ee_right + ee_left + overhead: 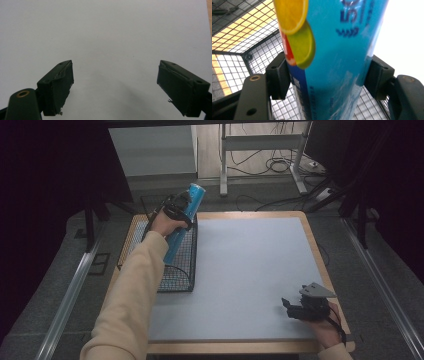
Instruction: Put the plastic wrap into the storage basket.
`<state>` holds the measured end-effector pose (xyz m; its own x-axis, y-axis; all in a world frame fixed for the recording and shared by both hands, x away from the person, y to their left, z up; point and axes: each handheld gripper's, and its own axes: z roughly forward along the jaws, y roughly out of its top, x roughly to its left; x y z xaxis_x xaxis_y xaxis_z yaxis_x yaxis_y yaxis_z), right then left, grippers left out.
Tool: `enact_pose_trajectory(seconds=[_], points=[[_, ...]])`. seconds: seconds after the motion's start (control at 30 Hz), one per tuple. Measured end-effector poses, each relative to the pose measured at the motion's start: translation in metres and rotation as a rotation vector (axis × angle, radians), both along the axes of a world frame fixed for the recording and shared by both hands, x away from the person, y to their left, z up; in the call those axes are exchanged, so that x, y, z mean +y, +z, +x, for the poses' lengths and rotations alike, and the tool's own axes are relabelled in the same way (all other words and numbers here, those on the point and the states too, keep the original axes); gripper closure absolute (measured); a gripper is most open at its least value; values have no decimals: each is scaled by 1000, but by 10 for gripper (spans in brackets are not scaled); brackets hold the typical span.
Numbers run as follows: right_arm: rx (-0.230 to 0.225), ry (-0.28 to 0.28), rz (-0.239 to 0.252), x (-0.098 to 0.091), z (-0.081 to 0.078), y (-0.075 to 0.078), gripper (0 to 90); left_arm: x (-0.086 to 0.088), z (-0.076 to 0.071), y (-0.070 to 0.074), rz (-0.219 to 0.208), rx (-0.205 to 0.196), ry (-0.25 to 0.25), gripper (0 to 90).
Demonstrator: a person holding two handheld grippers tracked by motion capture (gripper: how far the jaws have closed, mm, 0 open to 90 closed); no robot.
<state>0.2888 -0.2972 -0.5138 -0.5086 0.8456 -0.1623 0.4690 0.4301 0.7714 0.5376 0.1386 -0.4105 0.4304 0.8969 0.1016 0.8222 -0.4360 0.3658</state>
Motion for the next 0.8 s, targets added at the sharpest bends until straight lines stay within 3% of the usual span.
enact_pose_trajectory(seconds=[0.1, 0.2, 0.37, 0.5, 0.63, 0.8], points=[[-1, 1, -4, 0, 0, -1, 141, -1, 5, -5, 5, 5, 2, 318], [2, 0, -5, -1, 0, -1, 140, -3, 9, -11, 19, 50, 3, 317], [2, -2, -6, -1, 0, -1, 140, -1, 11, -13, 21, 40, 16, 316], [2, 0, -10, 0, 0, -2, 140, -3, 8, -13, 34, 0, -3, 301], [-1, -2, -11, 0, -1, -1, 140, -1, 4, -3, 16, -43, 14, 210], [-1, 0, -8, -1, 0, -1, 140, -1, -14, 9, -69, -80, 4, 133]])
